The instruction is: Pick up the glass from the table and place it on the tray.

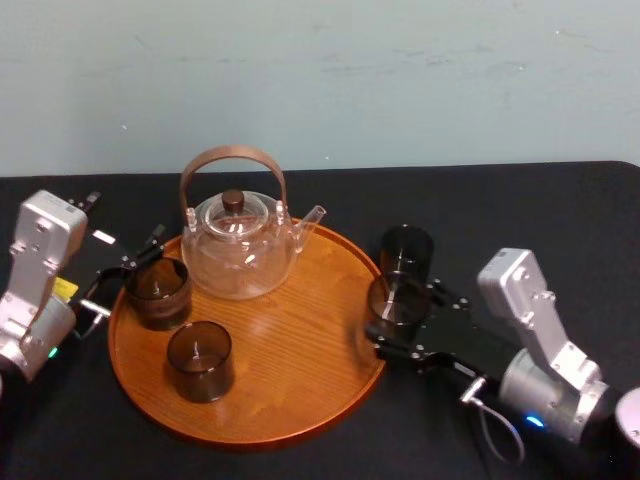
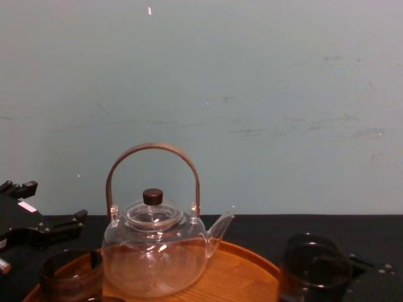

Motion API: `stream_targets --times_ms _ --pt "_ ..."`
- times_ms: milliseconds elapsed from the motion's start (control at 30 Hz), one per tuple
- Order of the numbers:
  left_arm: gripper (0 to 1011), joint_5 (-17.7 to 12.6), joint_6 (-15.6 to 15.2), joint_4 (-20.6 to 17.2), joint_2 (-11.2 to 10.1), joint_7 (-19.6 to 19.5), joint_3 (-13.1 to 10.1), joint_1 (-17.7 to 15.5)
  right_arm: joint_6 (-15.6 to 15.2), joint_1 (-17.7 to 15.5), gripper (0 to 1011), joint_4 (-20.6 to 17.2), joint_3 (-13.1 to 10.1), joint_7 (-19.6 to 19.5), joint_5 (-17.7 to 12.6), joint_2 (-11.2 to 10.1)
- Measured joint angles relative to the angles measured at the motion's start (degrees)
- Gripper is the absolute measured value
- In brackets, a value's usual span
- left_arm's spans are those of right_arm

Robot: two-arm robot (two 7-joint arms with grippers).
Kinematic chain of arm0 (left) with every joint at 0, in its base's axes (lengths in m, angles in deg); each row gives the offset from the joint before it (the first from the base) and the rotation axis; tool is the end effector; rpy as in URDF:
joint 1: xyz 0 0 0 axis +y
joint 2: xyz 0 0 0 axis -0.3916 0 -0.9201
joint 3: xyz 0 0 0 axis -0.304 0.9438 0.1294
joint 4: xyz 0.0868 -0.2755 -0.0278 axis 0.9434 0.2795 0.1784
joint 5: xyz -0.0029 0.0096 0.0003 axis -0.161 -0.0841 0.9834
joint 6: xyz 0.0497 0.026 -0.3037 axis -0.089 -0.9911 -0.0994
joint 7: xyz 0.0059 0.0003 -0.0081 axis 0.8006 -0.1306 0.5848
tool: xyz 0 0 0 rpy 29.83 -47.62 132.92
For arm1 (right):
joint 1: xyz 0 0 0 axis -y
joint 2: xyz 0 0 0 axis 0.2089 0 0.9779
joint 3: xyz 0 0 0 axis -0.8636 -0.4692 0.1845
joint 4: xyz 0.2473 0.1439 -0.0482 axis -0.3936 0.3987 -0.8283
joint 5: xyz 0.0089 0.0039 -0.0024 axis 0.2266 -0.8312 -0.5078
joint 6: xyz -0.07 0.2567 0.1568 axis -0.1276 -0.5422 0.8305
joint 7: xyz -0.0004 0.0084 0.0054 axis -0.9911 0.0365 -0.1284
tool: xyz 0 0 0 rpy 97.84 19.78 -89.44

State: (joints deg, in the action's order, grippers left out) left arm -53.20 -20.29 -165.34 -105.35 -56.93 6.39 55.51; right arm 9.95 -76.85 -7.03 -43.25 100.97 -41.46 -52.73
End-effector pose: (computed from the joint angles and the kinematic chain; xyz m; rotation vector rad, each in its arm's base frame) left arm 0.3582 0.0827 -0.3024 0.3045 -0.2852 1.2480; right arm 0.3152 -0.0209 -0.3072 -0.2648 -0.0718 -0.8081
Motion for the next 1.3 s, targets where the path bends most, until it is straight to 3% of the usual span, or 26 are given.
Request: stream_targets --times_ms 467,1000,1300 --pt "1001 0.0 0.0 0.0 0.0 0.0 0.0 0.0 0.3 4.2 916 3.3 5.3 1.3 1.3 3.0" --pt "1001 0.0 0.0 0.0 0.0 0.0 0.0 0.0 0.8 7.5 916 8.4 8.6 2.7 1.0 5.8" --pt "1001 0.0 0.0 0.0 0.0 0.0 0.0 0.0 0.9 8.0 916 9.3 10.1 3.2 0.8 6.1"
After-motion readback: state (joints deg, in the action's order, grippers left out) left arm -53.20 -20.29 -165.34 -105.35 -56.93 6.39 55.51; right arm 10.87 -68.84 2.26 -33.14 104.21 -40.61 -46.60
